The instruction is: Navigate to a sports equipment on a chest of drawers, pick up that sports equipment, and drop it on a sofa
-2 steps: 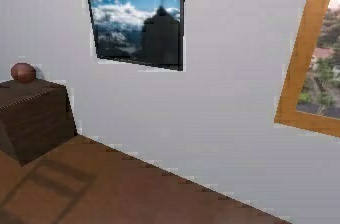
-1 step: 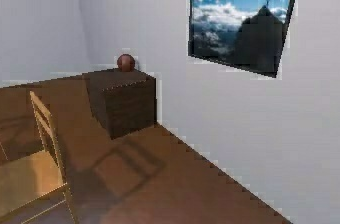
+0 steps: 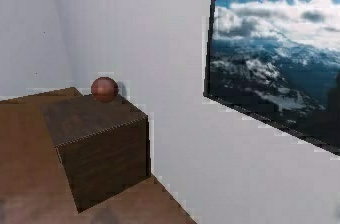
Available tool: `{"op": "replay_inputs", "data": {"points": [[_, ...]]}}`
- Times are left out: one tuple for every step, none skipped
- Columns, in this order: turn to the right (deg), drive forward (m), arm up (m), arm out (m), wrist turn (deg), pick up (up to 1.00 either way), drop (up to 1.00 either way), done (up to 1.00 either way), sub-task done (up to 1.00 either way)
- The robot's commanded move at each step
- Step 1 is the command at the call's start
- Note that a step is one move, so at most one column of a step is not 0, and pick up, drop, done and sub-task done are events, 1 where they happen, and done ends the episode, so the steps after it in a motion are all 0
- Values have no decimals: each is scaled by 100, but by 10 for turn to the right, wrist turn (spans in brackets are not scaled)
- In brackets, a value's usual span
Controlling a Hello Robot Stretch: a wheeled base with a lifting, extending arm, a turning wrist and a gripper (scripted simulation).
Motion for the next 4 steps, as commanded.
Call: {"op": "replay_inputs", "data": {"points": [[-90, 0, 0, 0, 0, 0, 0, 0, 0], [0, 5, 0, 0, 0, 0, 0, 0, 0], [-120, 0, 0, 0, 0, 0, 0, 0, 0], [0, 90, 0, 0, 0, 0, 0, 0, 0]]}}
